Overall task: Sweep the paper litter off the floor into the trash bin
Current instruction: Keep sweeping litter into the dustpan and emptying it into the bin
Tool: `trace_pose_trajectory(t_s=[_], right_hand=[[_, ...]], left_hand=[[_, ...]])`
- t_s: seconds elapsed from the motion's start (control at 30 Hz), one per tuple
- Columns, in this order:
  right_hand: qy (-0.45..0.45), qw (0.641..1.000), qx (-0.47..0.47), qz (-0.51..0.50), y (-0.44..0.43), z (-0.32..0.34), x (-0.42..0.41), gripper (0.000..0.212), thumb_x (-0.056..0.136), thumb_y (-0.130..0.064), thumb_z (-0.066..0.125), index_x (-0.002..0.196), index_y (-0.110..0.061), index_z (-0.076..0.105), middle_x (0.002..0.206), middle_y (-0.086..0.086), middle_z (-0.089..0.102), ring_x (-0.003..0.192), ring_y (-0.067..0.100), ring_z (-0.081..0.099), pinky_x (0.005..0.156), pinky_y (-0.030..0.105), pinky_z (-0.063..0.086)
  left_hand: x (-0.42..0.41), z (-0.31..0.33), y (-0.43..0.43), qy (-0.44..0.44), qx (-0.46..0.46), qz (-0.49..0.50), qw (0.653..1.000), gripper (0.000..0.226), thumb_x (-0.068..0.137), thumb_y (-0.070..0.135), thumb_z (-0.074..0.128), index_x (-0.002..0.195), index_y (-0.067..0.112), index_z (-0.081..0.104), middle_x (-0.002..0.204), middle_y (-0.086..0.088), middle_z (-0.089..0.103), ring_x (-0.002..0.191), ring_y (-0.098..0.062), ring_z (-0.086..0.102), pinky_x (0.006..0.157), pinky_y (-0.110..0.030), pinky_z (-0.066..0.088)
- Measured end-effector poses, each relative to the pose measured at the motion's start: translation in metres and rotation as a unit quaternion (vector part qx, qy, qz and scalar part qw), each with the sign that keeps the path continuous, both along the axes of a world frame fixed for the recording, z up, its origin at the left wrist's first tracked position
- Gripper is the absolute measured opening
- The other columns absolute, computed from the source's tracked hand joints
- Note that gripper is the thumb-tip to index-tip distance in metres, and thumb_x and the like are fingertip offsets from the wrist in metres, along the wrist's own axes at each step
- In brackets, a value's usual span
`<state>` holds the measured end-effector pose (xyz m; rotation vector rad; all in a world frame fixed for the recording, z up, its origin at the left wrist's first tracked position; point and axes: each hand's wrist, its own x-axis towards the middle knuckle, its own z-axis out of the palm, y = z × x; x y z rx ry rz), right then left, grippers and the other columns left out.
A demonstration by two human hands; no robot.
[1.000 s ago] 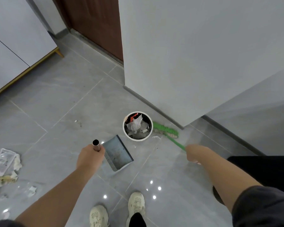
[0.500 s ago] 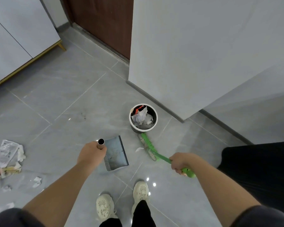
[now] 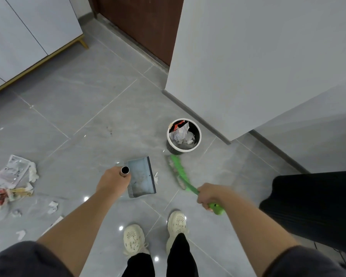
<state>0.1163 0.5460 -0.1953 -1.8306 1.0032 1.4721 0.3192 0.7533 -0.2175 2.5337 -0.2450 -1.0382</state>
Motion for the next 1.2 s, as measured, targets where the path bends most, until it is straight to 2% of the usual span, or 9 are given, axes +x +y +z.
trace_pose_trajectory(t_s=[0.13,0.23,0.43,0.57,0.77,0.9,0.97,1.03,1.2], right_hand=[[-0.042,0.984,0.103,-0.140,0.019,0.007,0.037,0.019,0.090,-0.005,0.048,0.109,-0.007,0.056,0.065,0.003,0.050,0.043,0.013,0.047,0.040,0.021,0.040],[-0.036,0.964,0.128,-0.229,0.010,0.028,0.040,0.041,0.094,-0.002,0.043,0.134,-0.003,0.044,0.060,0.004,0.042,0.032,0.008,0.037,0.036,0.016,0.033],[-0.040,0.973,0.065,-0.216,-0.015,0.068,0.025,0.059,0.094,-0.003,0.045,0.148,-0.023,0.030,0.062,0.004,0.040,0.037,0.009,0.033,0.036,0.016,0.029],[-0.050,0.984,0.026,-0.171,-0.012,0.063,0.036,0.059,0.094,0.000,0.043,0.149,-0.015,0.028,0.063,0.008,0.044,0.043,0.013,0.037,0.035,0.018,0.032],[-0.067,0.995,-0.047,-0.062,0.031,0.017,0.078,0.037,0.088,-0.006,0.048,0.124,0.001,0.054,0.072,0.005,0.053,0.062,0.021,0.053,0.052,0.026,0.045],[-0.042,0.999,-0.008,0.022,0.074,-0.003,0.109,0.006,0.083,-0.001,0.056,0.077,-0.002,0.055,0.070,0.003,0.045,0.064,0.022,0.050,0.049,0.023,0.039],[-0.041,0.999,0.034,-0.004,0.074,0.002,0.114,0.022,0.086,-0.005,0.053,0.106,0.000,0.060,0.070,0.002,0.048,0.055,0.017,0.048,0.048,0.024,0.040],[-0.043,0.993,0.088,-0.070,0.059,0.018,0.115,0.047,0.092,-0.005,0.046,0.138,-0.009,0.043,0.065,0.004,0.045,0.043,0.012,0.043,0.042,0.021,0.038],[-0.053,0.985,0.108,-0.124,0.029,0.062,0.116,0.060,0.095,-0.006,0.043,0.149,-0.026,0.028,0.063,0.004,0.041,0.034,0.009,0.034,0.036,0.015,0.031]], left_hand=[[0.006,-0.003,0.010,-0.007,-0.015,0.024,1.000,0.021,0.087,0.021,0.053,0.077,0.005,0.063,0.076,-0.018,0.066,0.065,-0.030,0.058,0.066,-0.041,0.055],[0.017,-0.002,0.017,-0.001,-0.026,0.070,0.997,0.028,0.089,0.027,0.054,0.070,0.008,0.061,0.069,-0.013,0.062,0.065,-0.033,0.061,0.067,-0.041,0.056],[0.036,0.000,0.042,-0.012,-0.052,0.122,0.991,0.033,0.090,0.028,0.053,0.072,0.004,0.066,0.057,-0.008,0.057,0.057,-0.031,0.057,0.057,-0.032,0.046],[0.049,0.003,0.057,-0.023,-0.054,0.142,0.988,0.032,0.089,0.028,0.052,0.074,0.004,0.068,0.058,-0.010,0.059,0.058,-0.033,0.060,0.055,-0.031,0.046],[0.070,-0.007,0.088,-0.034,-0.020,0.144,0.989,0.035,0.089,0.024,0.043,0.070,0.001,0.063,0.061,-0.015,0.066,0.061,-0.033,0.064,0.052,-0.029,0.043],[0.071,-0.017,0.098,-0.029,-0.012,0.156,0.987,0.038,0.090,0.025,0.041,0.077,0.000,0.066,0.066,-0.020,0.066,0.061,-0.035,0.061,0.053,-0.030,0.043],[0.073,-0.015,0.100,-0.025,-0.014,0.158,0.987,0.036,0.090,0.025,0.043,0.078,-0.001,0.065,0.070,-0.022,0.067,0.065,-0.037,0.063,0.056,-0.032,0.046],[0.075,-0.013,0.105,-0.017,-0.018,0.159,0.987,0.034,0.088,0.026,0.044,0.077,0.000,0.064,0.071,-0.022,0.068,0.067,-0.037,0.065,0.059,-0.034,0.049],[0.080,-0.006,0.108,-0.008,-0.025,0.179,0.983,0.035,0.084,0.029,0.045,0.073,0.003,0.065,0.068,-0.019,0.069,0.067,-0.036,0.066,0.060,-0.036,0.052]])
